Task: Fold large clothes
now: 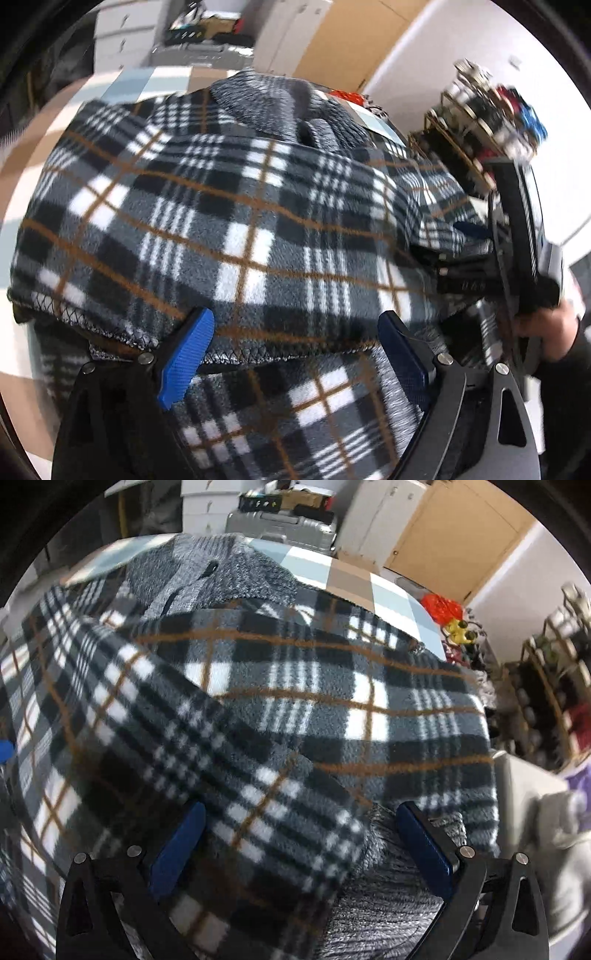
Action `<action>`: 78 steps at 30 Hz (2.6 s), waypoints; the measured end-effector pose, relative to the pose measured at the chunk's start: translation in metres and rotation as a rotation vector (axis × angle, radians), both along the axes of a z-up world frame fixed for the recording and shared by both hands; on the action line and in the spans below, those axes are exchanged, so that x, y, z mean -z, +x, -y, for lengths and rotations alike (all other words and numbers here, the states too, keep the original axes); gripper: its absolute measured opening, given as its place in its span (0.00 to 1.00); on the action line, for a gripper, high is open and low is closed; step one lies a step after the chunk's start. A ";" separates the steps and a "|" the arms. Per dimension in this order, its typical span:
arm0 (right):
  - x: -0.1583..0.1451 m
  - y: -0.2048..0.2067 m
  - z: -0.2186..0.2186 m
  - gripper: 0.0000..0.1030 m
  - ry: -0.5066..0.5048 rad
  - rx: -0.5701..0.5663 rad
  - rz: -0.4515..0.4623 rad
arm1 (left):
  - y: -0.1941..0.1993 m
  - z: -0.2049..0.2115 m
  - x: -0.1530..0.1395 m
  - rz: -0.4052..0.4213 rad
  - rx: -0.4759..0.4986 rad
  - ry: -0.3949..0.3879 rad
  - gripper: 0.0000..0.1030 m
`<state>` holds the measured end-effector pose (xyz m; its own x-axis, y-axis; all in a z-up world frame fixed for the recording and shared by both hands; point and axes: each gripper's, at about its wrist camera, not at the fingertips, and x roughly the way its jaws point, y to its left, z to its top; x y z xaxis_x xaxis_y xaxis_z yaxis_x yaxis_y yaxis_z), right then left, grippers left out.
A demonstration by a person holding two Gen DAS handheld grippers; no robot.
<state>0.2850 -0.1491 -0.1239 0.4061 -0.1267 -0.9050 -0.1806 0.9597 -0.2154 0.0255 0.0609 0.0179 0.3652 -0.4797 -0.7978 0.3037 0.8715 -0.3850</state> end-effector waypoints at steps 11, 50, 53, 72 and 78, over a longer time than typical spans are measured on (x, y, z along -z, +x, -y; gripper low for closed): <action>-0.022 -0.019 0.015 1.00 0.069 0.000 0.024 | -0.004 -0.007 -0.001 0.007 -0.014 -0.029 0.84; -0.201 0.003 -0.018 1.00 0.513 -0.030 0.510 | 0.152 0.028 -0.086 0.021 -0.081 0.183 0.99; -0.174 0.039 -0.008 1.00 0.507 -0.001 0.444 | 0.189 0.037 -0.056 -0.044 -0.085 0.165 0.99; -0.070 0.127 0.015 1.00 0.442 0.030 0.265 | 0.273 0.046 0.018 -0.195 -0.066 0.116 0.38; -0.077 0.130 0.008 1.00 0.427 0.007 0.257 | 0.251 0.037 -0.003 -0.141 -0.006 0.088 0.12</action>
<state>0.4150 -0.1567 -0.0471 0.6236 0.2298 -0.7472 -0.1666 0.9729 0.1602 0.2763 0.0235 0.0206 0.2488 -0.4038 -0.8804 0.2468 0.9054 -0.3456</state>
